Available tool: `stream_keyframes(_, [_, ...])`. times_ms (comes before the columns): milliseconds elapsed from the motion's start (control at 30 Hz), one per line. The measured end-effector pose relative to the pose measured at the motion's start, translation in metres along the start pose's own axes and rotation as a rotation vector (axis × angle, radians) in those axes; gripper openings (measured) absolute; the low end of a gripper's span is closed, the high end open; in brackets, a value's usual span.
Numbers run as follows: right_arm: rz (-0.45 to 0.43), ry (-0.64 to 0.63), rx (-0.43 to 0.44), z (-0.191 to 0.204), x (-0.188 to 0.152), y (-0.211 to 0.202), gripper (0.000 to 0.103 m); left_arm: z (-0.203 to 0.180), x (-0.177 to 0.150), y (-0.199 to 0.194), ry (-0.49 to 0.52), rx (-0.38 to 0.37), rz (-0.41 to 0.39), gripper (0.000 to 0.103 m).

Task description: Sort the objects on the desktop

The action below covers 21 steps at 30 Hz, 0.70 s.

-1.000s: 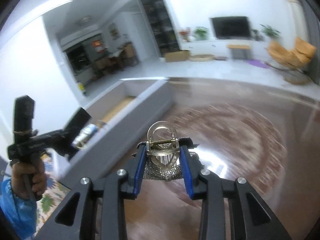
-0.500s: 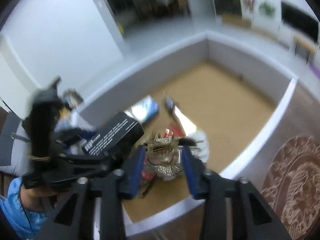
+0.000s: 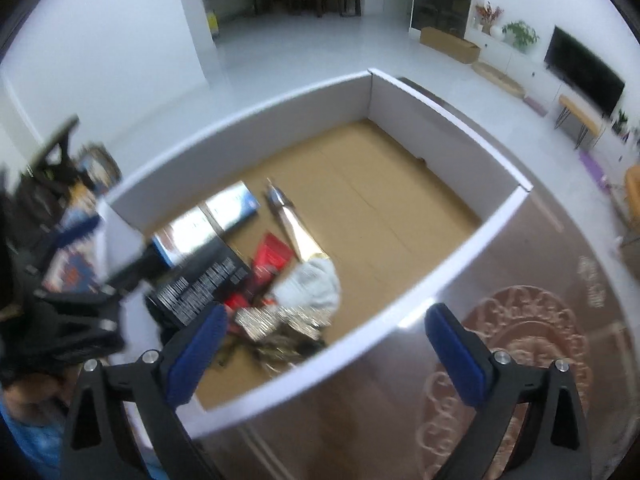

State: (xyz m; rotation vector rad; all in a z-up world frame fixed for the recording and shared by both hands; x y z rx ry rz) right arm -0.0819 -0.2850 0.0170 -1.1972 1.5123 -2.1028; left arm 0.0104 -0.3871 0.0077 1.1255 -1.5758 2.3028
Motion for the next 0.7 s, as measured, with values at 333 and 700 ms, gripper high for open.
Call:
stream_keyframes(333, [0.0, -0.006, -0.019, -0.004, -0.015, 0.009, 0.099, 0.001, 0.008, -0.027, 0.02, 0.104, -0.06, 0.103])
stream_keyframes(700, [-0.007, -0.019, -0.014, 0.005, -0.016, 0.016, 0.099, 0.004, 0.006, -0.034, -0.067, 0.035, -0.067, 0.103])
Point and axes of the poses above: each gripper's, at about its wrist camera, not at the fingertips, and y roughly the way its jaws point, z to its left, x to its top, the point moved 7 cm from there along y, roughly the way its jaws point, and after that the axes turned 13 degrees about y, right-handed, at the moved point
